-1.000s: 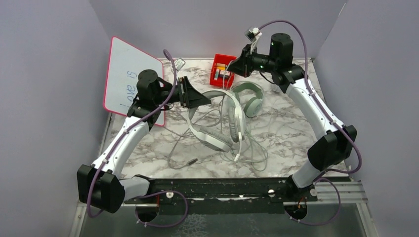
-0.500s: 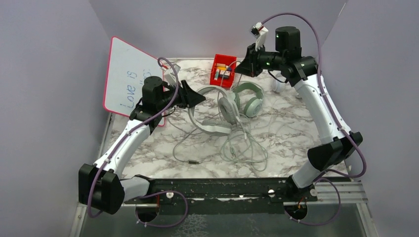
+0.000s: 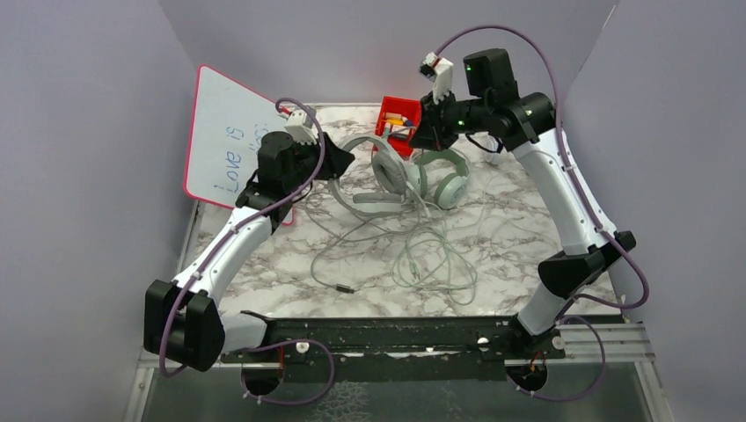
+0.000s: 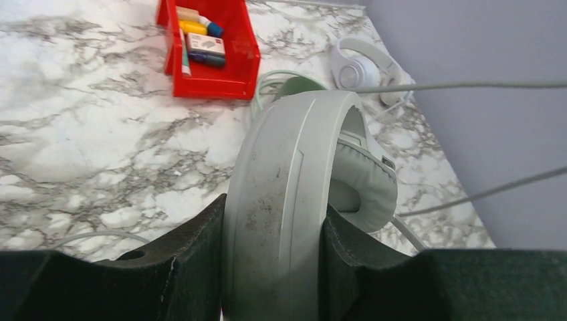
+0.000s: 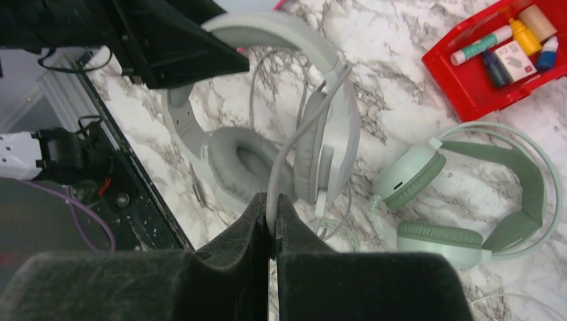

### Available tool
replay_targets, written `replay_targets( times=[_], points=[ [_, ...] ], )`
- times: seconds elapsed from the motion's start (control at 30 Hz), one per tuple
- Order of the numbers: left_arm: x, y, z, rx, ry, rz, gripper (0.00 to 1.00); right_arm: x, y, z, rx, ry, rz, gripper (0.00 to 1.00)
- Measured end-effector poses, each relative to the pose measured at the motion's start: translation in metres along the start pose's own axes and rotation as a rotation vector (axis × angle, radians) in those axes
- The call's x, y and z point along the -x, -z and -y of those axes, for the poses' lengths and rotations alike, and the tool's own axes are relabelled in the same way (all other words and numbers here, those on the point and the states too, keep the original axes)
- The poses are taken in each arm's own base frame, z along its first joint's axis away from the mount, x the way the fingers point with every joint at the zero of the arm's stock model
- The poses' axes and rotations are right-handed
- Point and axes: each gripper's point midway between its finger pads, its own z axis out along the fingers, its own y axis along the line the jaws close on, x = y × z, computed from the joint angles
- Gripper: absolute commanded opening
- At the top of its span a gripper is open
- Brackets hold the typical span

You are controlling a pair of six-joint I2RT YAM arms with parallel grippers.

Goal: Wrap the headphones
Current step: Wrap the headphones cable around the headphones.

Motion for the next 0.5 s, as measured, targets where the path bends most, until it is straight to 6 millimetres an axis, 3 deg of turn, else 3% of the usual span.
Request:
replay_targets(
  times=[0.17, 0.5],
  points=[
    [0.014, -0.003, -0.012, 0.061, -0.073, 0.065, 0.00, -0.011, -0.008, -0.010, -0.002, 0.012, -0.050, 0.00],
    [0.065, -0.001, -0.011, 0.095, -0.159, 0.288, 0.00, -0.011, -0.013, -0.034, 0.037, -0.075, -0.063, 0.01]
  ],
)
